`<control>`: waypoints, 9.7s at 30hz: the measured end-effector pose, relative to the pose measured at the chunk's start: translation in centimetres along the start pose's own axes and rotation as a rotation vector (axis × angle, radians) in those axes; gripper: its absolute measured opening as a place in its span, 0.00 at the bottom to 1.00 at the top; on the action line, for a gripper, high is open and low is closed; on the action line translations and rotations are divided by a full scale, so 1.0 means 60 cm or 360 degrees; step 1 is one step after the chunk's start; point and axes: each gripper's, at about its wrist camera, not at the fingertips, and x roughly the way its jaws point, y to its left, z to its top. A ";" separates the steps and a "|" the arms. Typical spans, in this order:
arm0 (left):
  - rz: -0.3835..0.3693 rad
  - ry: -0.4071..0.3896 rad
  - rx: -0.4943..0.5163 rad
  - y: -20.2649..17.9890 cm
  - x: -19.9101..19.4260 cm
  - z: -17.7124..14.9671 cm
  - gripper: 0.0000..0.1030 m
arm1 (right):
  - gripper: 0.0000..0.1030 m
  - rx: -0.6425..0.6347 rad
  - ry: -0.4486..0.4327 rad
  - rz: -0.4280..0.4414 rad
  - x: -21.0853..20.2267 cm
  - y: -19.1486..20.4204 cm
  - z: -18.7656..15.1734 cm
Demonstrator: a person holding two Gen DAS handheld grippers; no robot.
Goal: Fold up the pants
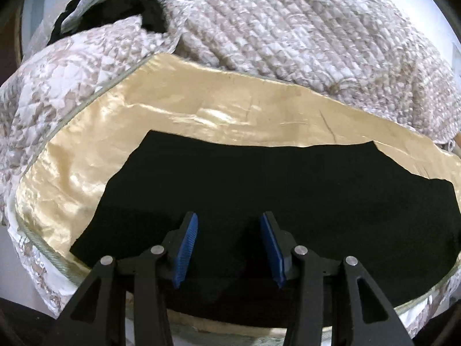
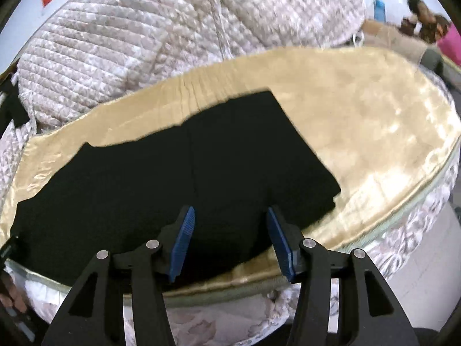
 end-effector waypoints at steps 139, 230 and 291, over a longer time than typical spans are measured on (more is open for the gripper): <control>-0.0935 0.0192 0.0361 -0.312 -0.025 -0.040 0.08 | 0.61 0.0169 -0.0151 0.0318 0.016 0.023 -0.087; -0.0570 -0.0015 0.0382 -0.146 -0.031 -0.037 0.43 | 0.17 -0.0460 0.0045 0.0616 0.065 0.184 -0.071; -0.0573 -0.0013 0.0408 -0.184 -0.078 -0.065 0.44 | 0.58 0.0634 -0.0112 0.0287 -0.008 -0.108 -0.063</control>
